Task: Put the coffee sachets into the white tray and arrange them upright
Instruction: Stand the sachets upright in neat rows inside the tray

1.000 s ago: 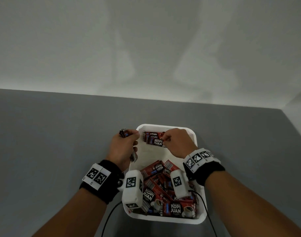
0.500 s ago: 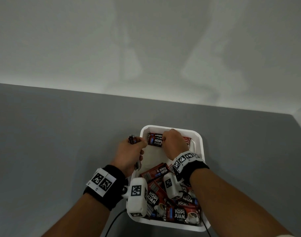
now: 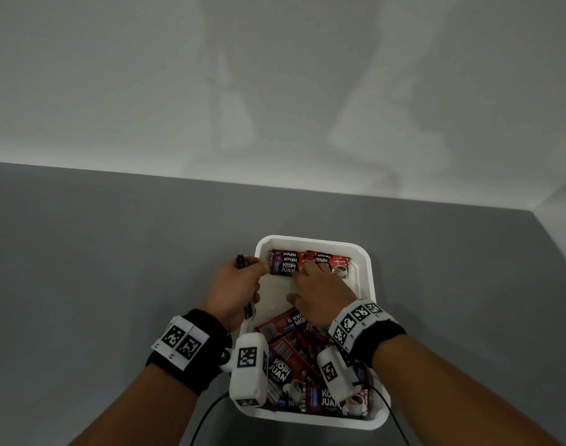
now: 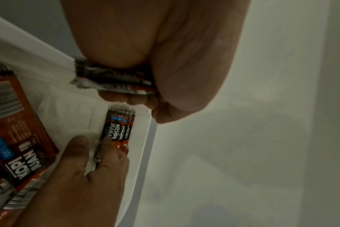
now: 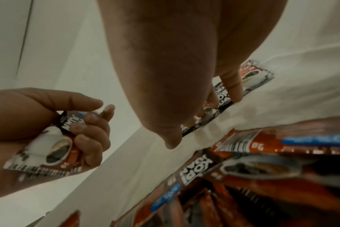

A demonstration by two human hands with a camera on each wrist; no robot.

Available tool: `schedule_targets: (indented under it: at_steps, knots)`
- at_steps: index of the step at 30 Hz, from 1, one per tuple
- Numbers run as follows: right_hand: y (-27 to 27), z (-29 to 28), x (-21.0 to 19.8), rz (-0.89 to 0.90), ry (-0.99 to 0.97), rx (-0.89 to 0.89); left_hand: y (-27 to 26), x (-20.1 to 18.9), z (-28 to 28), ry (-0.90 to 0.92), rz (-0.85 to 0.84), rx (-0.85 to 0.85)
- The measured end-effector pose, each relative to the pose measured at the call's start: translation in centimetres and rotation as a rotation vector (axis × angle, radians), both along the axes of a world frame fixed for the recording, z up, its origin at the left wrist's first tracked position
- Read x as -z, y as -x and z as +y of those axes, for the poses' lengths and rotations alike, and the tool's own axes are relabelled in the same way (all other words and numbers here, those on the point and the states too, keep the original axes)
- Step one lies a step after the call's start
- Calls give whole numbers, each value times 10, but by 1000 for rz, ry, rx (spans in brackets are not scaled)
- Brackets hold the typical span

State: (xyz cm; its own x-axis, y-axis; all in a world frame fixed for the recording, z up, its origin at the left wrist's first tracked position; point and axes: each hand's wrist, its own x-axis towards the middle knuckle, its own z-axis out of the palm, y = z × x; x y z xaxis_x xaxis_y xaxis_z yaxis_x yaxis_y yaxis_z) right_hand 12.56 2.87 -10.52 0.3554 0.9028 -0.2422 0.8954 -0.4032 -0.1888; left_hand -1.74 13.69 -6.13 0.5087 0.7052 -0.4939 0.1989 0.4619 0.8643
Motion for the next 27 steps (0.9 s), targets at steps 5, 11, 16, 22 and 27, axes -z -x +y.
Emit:
schedule_targets:
  at_steps: [5, 11, 16, 22, 27]
  knots:
    - [2, 2, 1, -16, -9, 14, 2, -5, -2, 26, -1, 0]
    - [1, -3, -14, 120, -91, 72, -2, -11, -3, 156, -84, -51]
    - [-5, -8, -55, 461, -331, 304, -6, -16, -7, 116, -210, -6]
    - [3, -21, -81, 930, -482, 367, -21, -22, -16, 107, -291, 6]
    - [-12, -30, -85, 843, -594, 455, -22, -21, -15, 23, -217, -6]
